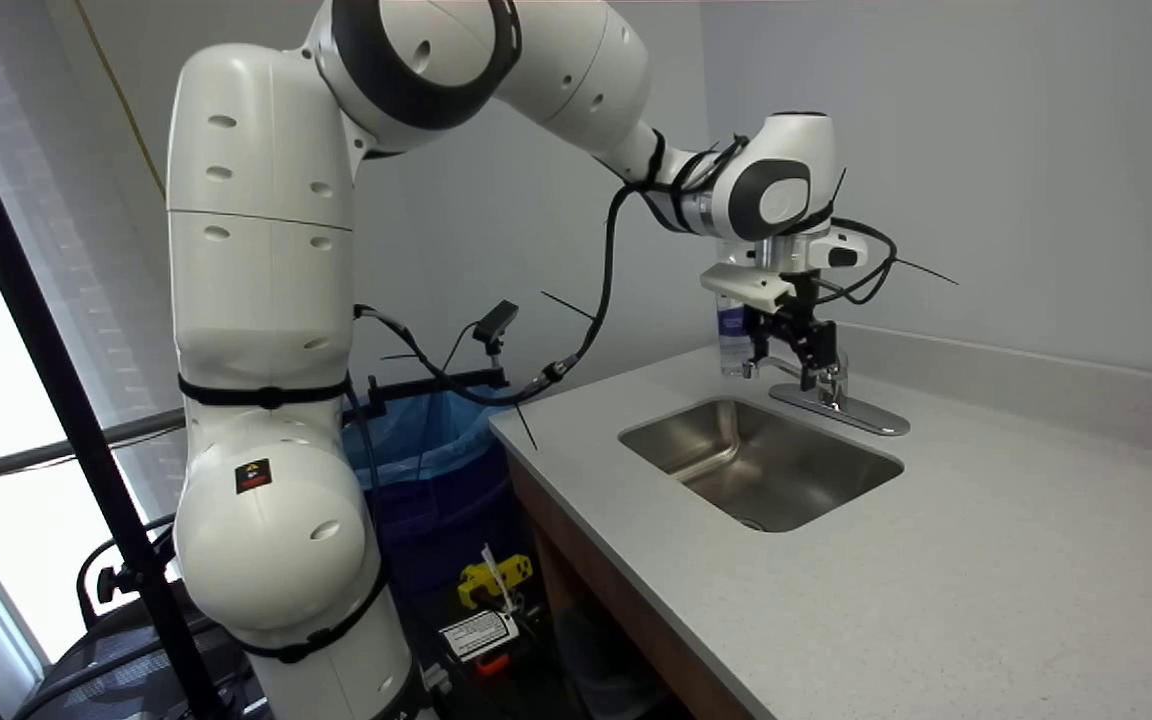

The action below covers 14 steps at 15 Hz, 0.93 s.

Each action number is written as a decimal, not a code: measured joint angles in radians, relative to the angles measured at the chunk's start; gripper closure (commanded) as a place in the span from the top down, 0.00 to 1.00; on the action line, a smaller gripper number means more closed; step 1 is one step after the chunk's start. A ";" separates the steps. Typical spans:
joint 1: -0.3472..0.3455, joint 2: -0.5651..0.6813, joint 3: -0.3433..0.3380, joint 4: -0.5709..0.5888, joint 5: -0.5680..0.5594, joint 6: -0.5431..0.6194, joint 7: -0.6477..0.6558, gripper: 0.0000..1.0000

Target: Push the faucet up and rotate the spout from left to the middle

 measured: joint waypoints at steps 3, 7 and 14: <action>-0.004 -0.029 0.000 -0.002 0.003 0.001 -0.047 1.00; -0.007 -0.102 0.003 -0.007 0.028 0.003 -0.116 1.00; -0.007 -0.284 0.010 -0.088 0.068 0.045 -0.230 1.00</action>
